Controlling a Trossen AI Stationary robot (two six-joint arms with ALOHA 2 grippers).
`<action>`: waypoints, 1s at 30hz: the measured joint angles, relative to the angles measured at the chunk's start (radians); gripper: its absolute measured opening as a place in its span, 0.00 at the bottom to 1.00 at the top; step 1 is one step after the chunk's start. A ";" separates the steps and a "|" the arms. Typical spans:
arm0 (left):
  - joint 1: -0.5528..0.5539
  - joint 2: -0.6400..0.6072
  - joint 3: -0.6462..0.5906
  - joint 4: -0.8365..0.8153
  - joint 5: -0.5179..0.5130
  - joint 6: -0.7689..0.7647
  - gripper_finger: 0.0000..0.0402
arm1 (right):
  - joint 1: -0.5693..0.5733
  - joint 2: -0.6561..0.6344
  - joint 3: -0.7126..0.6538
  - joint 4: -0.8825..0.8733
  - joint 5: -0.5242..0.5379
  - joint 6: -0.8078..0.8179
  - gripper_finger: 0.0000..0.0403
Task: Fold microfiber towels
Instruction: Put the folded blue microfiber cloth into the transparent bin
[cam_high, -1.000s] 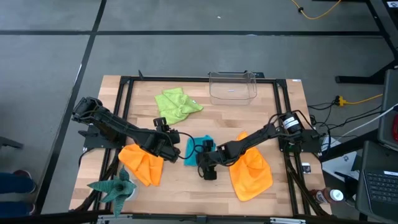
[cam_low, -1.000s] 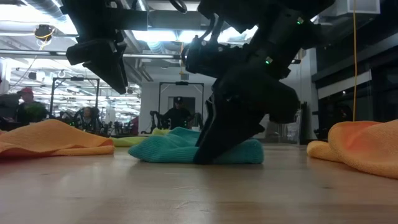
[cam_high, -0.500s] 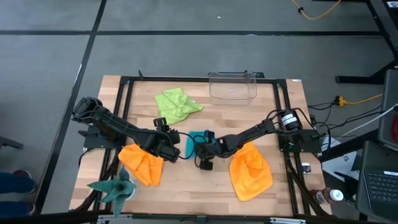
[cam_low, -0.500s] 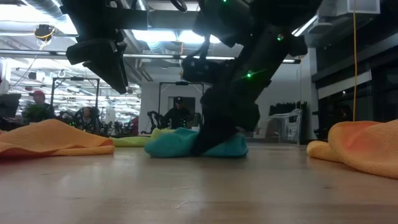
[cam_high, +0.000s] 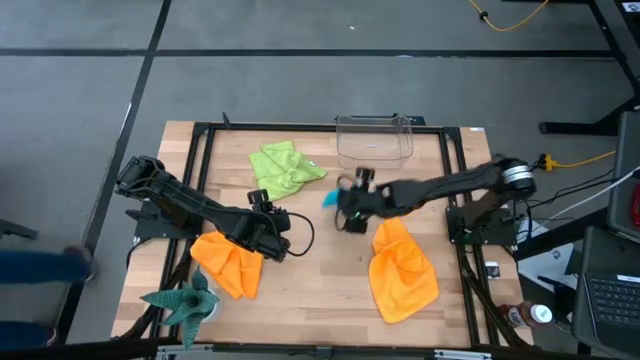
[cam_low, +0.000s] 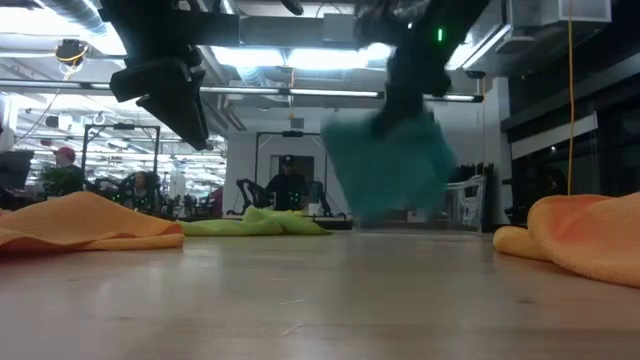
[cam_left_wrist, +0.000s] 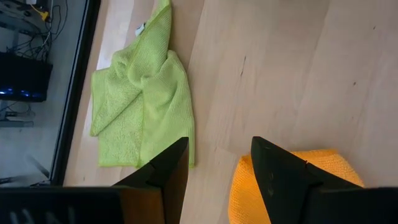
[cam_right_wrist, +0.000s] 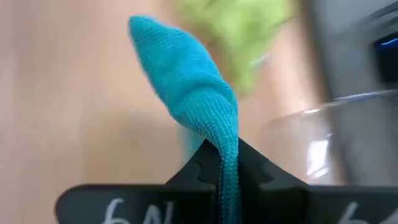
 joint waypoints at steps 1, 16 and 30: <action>0.000 0.000 0.000 0.007 0.000 0.001 0.41 | -0.016 -0.041 0.002 -0.018 0.023 -0.012 0.04; 0.000 0.000 0.000 0.046 0.001 0.002 0.41 | -0.471 -0.214 0.003 -0.017 -0.210 -0.315 0.04; 0.000 0.000 0.000 0.049 0.001 0.002 0.41 | -0.812 0.048 0.003 0.160 -0.535 -0.556 0.04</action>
